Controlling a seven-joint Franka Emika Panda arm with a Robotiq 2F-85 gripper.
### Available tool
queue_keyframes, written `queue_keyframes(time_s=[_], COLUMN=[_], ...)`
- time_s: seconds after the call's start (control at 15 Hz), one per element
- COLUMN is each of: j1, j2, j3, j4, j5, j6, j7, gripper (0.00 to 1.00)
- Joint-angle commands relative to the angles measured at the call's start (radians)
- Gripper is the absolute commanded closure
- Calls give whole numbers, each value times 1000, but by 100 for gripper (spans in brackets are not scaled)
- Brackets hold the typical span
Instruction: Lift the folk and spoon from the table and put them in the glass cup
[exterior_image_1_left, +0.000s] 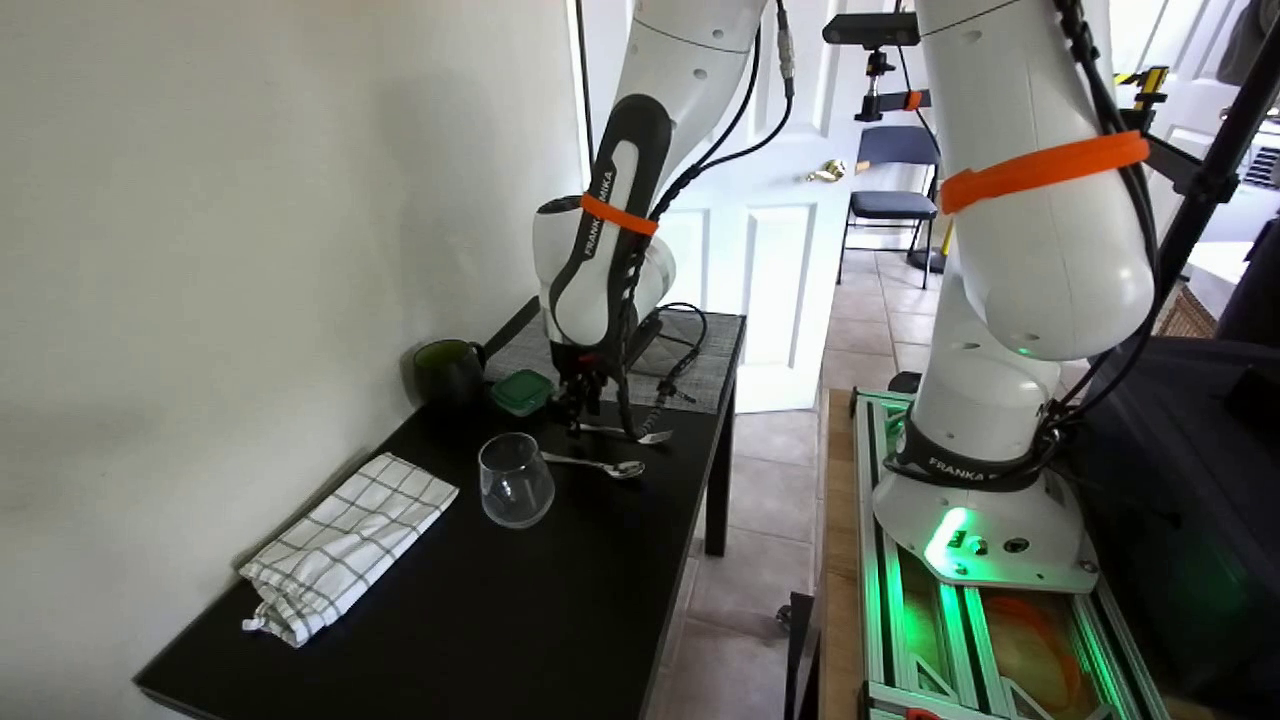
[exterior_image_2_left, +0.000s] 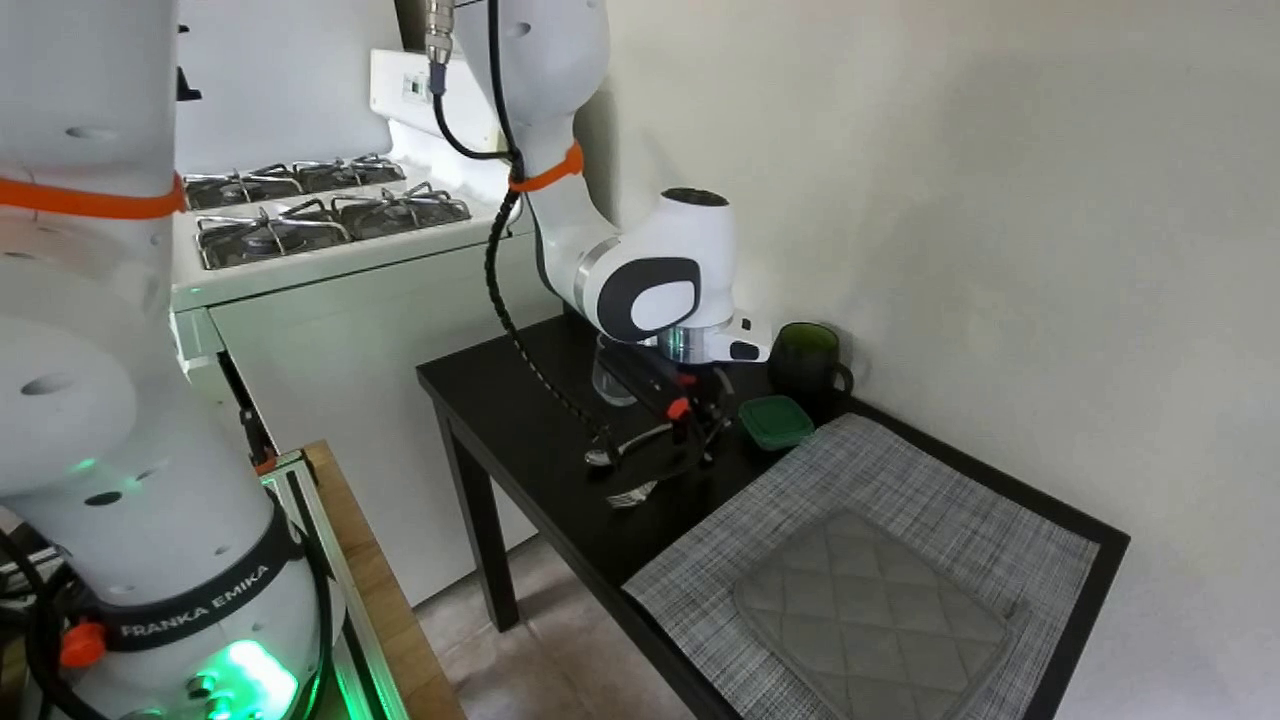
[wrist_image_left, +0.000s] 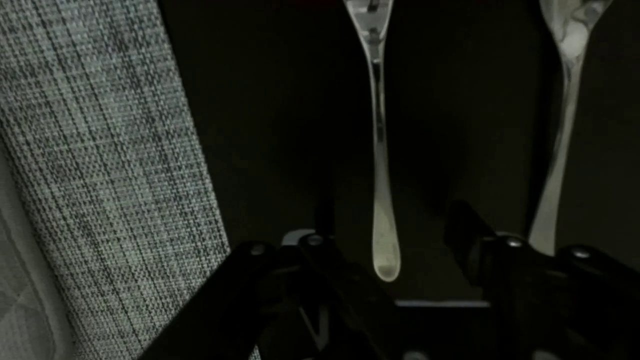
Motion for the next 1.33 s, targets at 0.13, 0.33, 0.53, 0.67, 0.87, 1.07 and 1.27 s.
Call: queue_keyframes(time_s=[0.13, 0.33, 0.53, 0.67, 0.87, 1.07, 1.27], j1=[10, 5, 12, -1, -46, -80, -107], j2=[44, 42, 45, 29, -35, -86, -152], j3=[-38, -25, -29, -13, 40, 88, 122], j4=[26, 25, 26, 24, -7, -34, -53], j5=[-37, -28, -33, -16, 31, 70, 109], j6=[-12, -28, -28, -32, -31, -17, -5], j7=[-11, -16, -11, -22, -66, -114, -167], gripper=[85, 100, 97, 97, 97, 97, 97])
